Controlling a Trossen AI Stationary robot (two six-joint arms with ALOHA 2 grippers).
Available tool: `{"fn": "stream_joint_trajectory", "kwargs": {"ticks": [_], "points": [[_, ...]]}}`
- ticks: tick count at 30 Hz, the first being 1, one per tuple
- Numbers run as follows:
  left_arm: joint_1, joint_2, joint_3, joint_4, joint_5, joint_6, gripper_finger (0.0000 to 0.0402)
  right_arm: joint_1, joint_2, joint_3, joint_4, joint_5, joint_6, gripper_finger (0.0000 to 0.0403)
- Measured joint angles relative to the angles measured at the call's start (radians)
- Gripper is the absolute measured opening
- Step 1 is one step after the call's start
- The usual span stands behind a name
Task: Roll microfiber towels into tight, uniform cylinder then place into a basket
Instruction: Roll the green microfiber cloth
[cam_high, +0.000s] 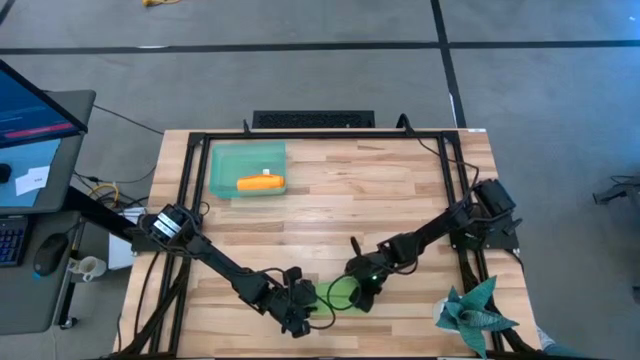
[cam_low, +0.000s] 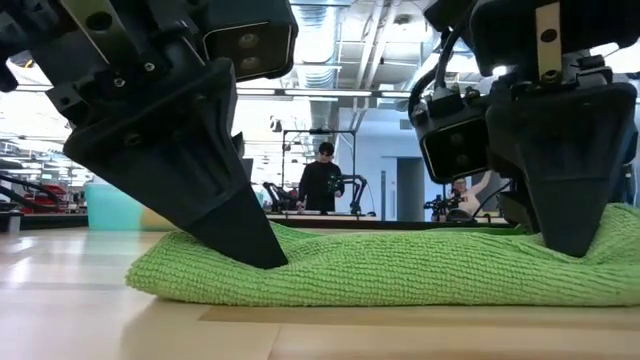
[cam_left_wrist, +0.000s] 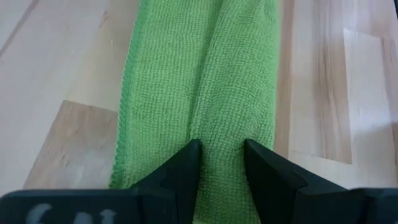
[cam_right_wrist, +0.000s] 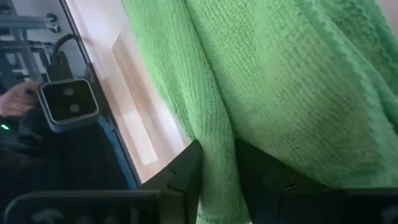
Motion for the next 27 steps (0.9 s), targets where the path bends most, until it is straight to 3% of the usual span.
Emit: {"fn": "stream_joint_trajectory", "kwargs": {"ticks": [6, 14, 20, 27], "points": [[0.001, 0.001, 0.000, -0.001, -0.018, -0.001, 0.0121, -0.010, -0.066, -0.004, -0.084, 0.040, -0.091, 0.0120], [0.002, 0.000, -0.002, -0.008, -0.028, -0.002, 0.0121, 0.004, -0.249, -0.005, -0.322, 0.240, -0.213, 0.0119], [0.002, 0.000, -0.002, -0.008, -0.033, -0.002, 0.0121, 0.107, -0.369, -0.004, -0.278, 0.458, -0.469, 0.0119], [0.002, 0.000, -0.002, -0.011, -0.038, -0.002, 0.0121, 0.272, -0.374, -0.002, -0.140, 0.701, -0.827, 0.0119]]}}
